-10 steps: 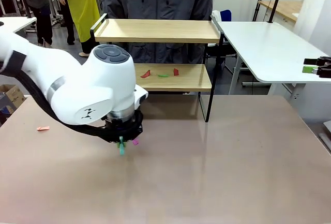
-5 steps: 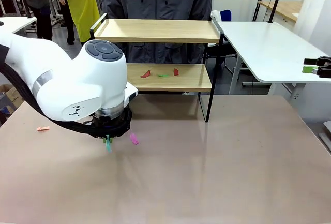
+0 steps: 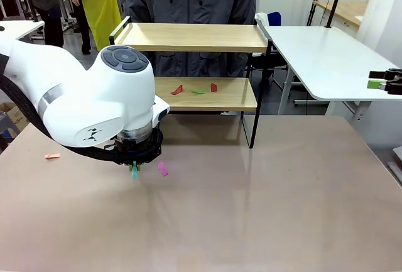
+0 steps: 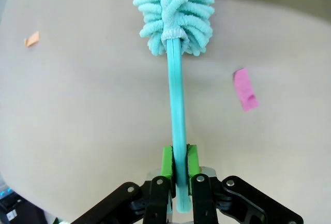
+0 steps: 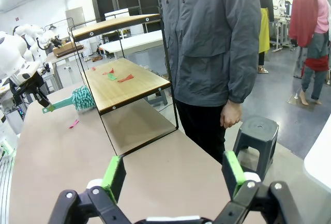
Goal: Clean the shelf.
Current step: Clean the specific section of the Shelf indicated by the human with the Duster.
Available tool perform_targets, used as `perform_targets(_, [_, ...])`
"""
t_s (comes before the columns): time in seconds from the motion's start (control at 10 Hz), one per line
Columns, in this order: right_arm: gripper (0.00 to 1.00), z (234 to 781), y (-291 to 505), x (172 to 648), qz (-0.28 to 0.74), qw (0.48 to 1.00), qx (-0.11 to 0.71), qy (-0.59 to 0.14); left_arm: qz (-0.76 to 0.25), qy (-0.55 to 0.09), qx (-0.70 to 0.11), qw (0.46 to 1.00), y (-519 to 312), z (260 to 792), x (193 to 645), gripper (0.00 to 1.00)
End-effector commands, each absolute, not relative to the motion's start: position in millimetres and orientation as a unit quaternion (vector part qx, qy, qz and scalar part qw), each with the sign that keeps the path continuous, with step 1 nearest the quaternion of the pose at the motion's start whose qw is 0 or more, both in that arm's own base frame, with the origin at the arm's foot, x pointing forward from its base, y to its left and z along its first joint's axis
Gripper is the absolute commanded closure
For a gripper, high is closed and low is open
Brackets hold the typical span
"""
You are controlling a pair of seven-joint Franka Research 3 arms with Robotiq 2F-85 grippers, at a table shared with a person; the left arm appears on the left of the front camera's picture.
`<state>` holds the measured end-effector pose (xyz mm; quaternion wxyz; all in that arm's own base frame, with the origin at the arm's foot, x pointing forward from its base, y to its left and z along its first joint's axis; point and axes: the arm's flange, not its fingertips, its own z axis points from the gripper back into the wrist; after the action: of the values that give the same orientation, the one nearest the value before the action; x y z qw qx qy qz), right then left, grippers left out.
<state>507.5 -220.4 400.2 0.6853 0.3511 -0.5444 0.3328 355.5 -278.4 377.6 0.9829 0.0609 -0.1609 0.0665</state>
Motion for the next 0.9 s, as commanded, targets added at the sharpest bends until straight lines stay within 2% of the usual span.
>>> perform_targets(0.0, [0.0,403.4,-218.3,507.1,0.334,0.685,0.348,-0.546,0.04,-0.177,0.016,0.983,-270.5,400.4,345.9,0.87])
perform_targets(0.2, [0.0,403.4,-218.3,507.1,0.334,0.685,0.348,-0.546,-0.002,-0.18,-0.023,0.983,-259.9,424.2,331.7,0.87])
perform_targets(0.5, [0.0,403.4,-218.3,507.1,0.334,0.685,0.348,-0.546,-0.101,-0.149,-0.102,0.978,-245.6,454.0,305.1,0.87])
perform_targets(0.8, [0.0,403.4,-218.3,507.1,0.334,0.685,0.348,-0.546,-0.132,-0.112,-0.133,0.976,-241.1,479.9,280.3,0.87])
